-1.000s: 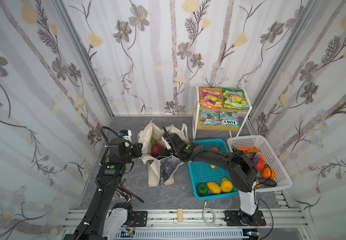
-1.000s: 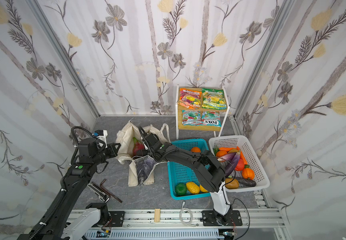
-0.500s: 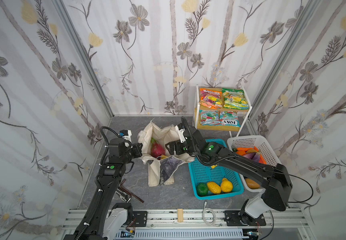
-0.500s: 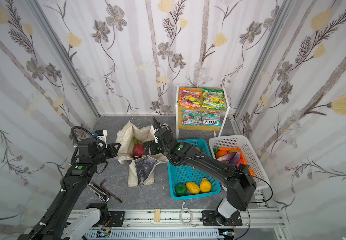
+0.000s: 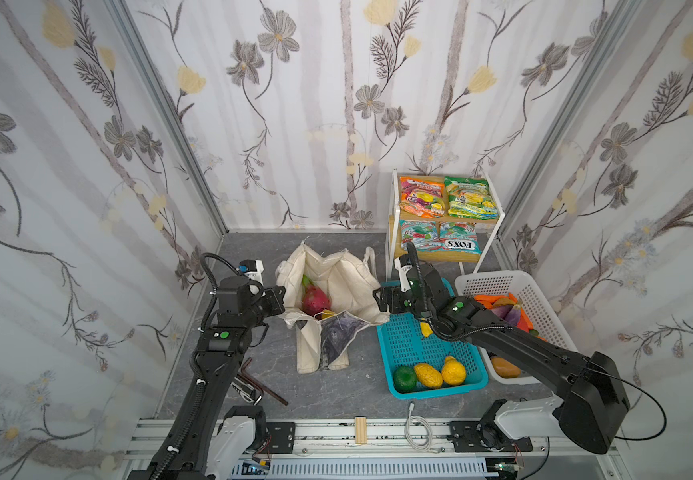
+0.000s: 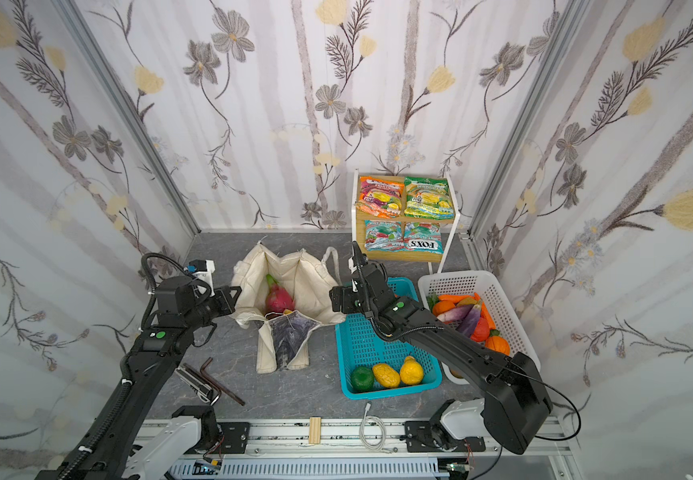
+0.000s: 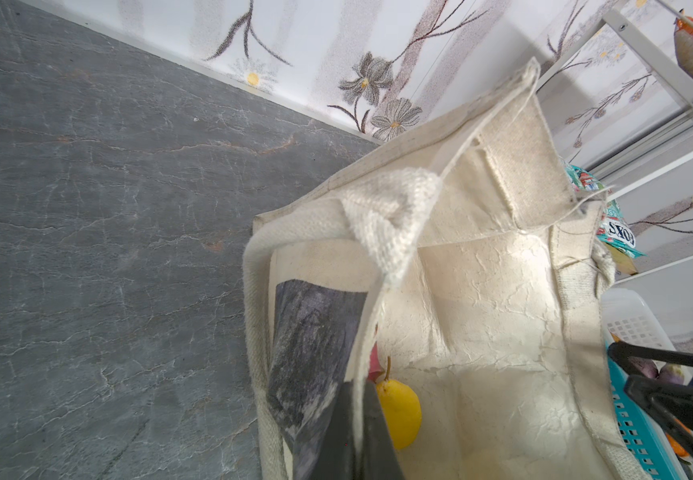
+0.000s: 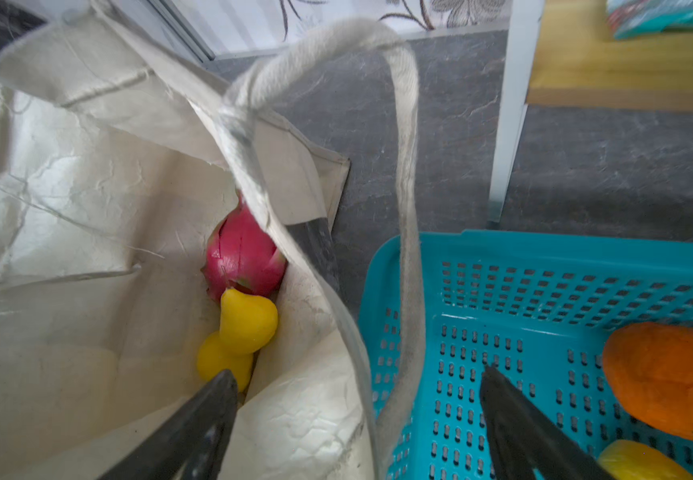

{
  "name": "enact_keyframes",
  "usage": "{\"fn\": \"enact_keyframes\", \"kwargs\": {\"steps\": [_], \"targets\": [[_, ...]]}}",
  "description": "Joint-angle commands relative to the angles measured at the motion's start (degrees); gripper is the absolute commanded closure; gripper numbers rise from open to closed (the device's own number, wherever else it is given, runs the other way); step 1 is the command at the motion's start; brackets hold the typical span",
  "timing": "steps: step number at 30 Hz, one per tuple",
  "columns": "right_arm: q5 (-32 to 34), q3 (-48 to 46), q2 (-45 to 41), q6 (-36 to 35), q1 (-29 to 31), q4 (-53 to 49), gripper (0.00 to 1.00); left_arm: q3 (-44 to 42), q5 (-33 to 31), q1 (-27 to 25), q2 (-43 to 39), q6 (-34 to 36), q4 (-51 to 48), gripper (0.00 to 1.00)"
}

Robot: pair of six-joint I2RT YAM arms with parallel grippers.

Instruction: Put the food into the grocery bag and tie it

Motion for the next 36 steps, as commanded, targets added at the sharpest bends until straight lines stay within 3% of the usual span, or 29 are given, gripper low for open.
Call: {"fn": "enact_keyframes", "kwargs": {"steps": [1, 3, 6, 8, 10, 12, 23, 30, 36], "targets": [[-4.74, -1.37, 1.43, 1.72, -0.15, 6.28, 0.18, 0.32, 0.67, 0.02, -0.26, -0.11, 0.38, 1.0], [-6.57, -1.94, 2.95, 2.35, -0.15, 7.83, 0.2, 0.32, 0.75, 0.02, -0.31, -0.28, 0.38, 1.0], [-8.53, -1.78, 6.17, 3.28, -0.04, 8.92, 0.35, 0.26, 0.84, 0.02, -0.65, -0.44, 0.33, 1.0], [-8.63, -1.29, 6.99, 3.26, 0.35, 8.82, 0.56, 0.17, 0.61, 0.02, -0.73, -0.46, 0.38, 1.0], [-7.94, -0.55, 6.76, 3.08, 1.07, 8.58, 0.86, 0.25, 0.51, 0.02, -0.66, -0.68, 0.38, 1.0], [-6.99, 0.39, 6.43, 2.91, 1.78, 7.95, 1.0, 0.64, 0.48, 0.02, -0.57, -1.02, 0.38, 1.0], [-5.62, 11.29, 4.99, 2.23, 5.01, 5.45, 1.0, 7.38, 2.09, 0.02, -0.74, -4.32, 0.38, 1.0], [-6.54, 11.37, 0.24, 1.97, 3.07, 7.11, 1.0, 12.91, -9.2, 1.08, -0.06, -2.68, -2.57, 1.0], [-5.48, 7.0, -3.91, 0.39, -1.45, 5.3, 1.0, 12.56, -11.3, 5.71, -1.71, -1.45, -3.84, 1.0]]}}
